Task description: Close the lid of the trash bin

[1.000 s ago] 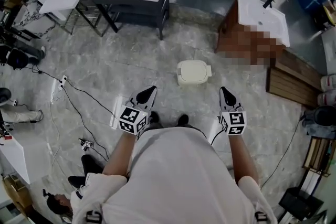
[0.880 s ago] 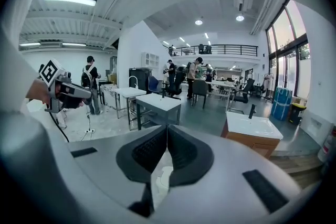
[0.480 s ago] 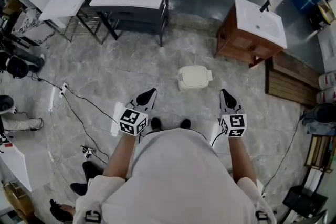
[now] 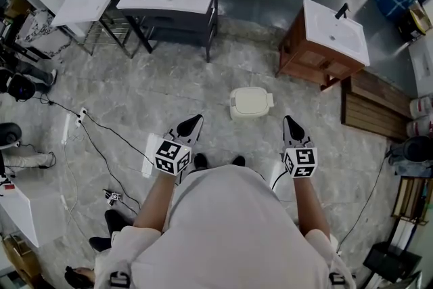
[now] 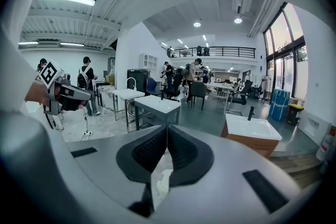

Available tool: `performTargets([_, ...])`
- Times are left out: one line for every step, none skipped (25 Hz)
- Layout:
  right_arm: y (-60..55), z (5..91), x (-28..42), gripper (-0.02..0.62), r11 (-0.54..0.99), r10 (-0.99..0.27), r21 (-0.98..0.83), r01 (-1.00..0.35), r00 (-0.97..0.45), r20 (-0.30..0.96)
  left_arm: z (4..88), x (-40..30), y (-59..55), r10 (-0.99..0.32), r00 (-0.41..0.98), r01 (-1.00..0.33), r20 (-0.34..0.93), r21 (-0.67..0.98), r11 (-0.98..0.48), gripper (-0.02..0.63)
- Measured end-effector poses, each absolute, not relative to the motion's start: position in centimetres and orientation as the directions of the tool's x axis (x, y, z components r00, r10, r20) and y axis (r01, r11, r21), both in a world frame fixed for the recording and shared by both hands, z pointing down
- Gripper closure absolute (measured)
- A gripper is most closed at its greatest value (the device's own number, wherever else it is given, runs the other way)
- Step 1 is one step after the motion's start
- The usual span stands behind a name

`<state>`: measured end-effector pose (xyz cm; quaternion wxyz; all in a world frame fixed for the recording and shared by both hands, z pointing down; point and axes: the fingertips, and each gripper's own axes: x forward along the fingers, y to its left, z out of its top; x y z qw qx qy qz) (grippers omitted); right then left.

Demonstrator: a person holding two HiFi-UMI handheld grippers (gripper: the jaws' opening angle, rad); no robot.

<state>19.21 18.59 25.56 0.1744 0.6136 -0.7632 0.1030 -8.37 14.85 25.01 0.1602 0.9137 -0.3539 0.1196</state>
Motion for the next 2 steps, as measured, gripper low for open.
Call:
performTargets([18.55, 25.55, 19.11, 0.563, 0.227, -0.901, 0.057, -0.972, -0.187, 0.392, 25.02, -8.39, 14.82, -0.609, 0.721, -0.685, 0.331, 0.208, -0.698, 0.588])
performTargets([18.51, 25.53, 19.01, 0.563, 0.229, -0.901, 0.058, -0.972, -0.189, 0.391, 25.03, -8.41, 14.79, -0.609, 0.721, -0.685, 0.330, 0.209, -0.698, 0.589])
